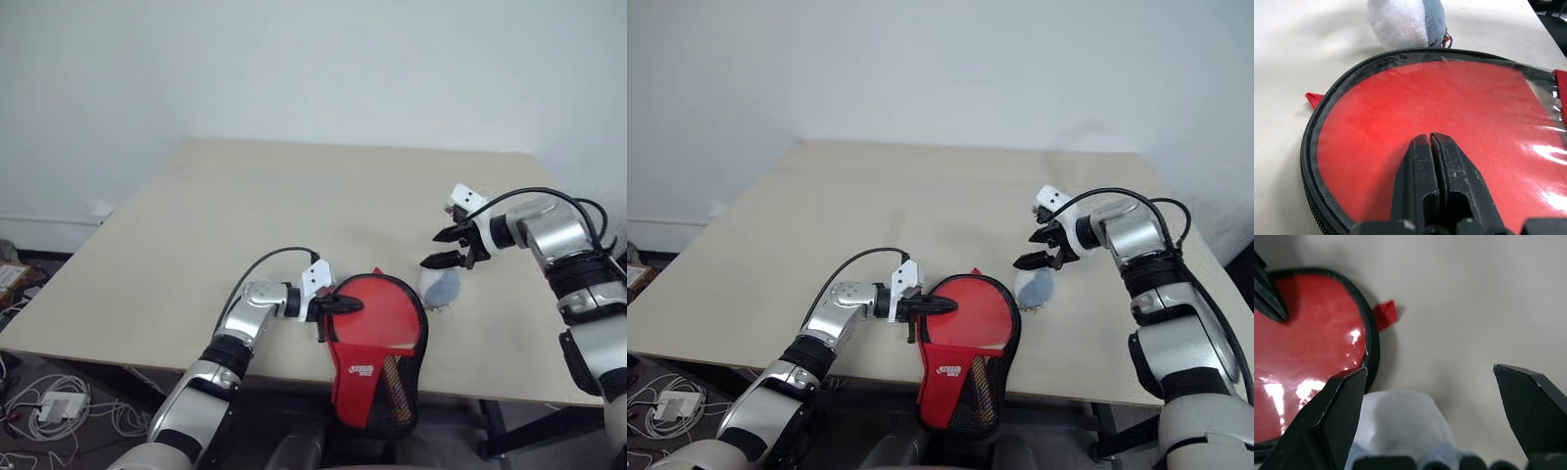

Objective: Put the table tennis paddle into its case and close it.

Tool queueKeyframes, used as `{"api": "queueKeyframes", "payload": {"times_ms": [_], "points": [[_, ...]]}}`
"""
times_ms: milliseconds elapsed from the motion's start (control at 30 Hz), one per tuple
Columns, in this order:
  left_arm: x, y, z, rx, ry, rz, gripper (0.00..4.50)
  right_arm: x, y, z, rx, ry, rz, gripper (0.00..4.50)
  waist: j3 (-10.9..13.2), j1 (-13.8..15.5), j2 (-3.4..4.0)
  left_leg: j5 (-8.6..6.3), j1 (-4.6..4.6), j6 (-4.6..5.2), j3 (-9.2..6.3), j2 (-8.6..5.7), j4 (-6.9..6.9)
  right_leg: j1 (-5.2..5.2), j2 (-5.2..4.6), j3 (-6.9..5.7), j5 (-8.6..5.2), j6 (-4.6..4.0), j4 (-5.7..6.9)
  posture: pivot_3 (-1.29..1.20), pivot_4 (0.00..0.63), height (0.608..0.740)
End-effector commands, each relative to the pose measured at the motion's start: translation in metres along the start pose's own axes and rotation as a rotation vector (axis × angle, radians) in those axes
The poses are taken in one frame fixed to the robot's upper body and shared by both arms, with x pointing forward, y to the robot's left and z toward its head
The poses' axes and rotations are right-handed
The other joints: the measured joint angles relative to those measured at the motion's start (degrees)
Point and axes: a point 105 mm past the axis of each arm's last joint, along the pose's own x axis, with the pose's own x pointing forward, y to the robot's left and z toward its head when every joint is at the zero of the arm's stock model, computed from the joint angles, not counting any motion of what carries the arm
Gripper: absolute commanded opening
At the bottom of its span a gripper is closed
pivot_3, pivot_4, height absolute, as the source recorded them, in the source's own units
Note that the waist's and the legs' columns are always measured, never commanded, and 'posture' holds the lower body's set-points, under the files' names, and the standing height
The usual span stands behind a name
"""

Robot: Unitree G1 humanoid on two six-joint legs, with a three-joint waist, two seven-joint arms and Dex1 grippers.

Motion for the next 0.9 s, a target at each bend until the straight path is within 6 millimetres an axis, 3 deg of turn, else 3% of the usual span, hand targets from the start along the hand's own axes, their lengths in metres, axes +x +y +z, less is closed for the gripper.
{"api": "queueKeyframes", "payload": {"times_ms": [33,500,900], "points": [[-0.004,-0.004,-0.029,-0.056,0.107,0.016,0.00,-0.004,-0.004,0.000,-0.043,0.031,-0.001,4.48,0.00,-0.06,0.03,0.00,0.00,0.00,0.01,-0.01,0.00,-0.01,0.00,0.00,0.00,0.00,0.01,0.00,0.000,0.707],[-0.003,-0.006,-0.031,-0.056,0.109,0.013,0.00,-0.012,-0.005,-0.036,-0.005,0.097,0.012,4.48,-0.11,-0.04,0.22,0.00,0.02,0.00,0.00,-0.04,0.00,0.00,0.00,0.02,0.00,0.01,0.05,0.00,0.000,0.707],[-0.002,-0.007,-0.032,-0.048,0.117,0.007,0.00,-0.024,0.010,-0.054,0.047,0.096,0.035,4.48,-0.20,0.03,0.21,0.00,0.02,0.00,0.00,-0.02,0.00,0.03,-0.04,0.02,-0.02,0.04,0.04,0.00,0.000,0.707]]}}
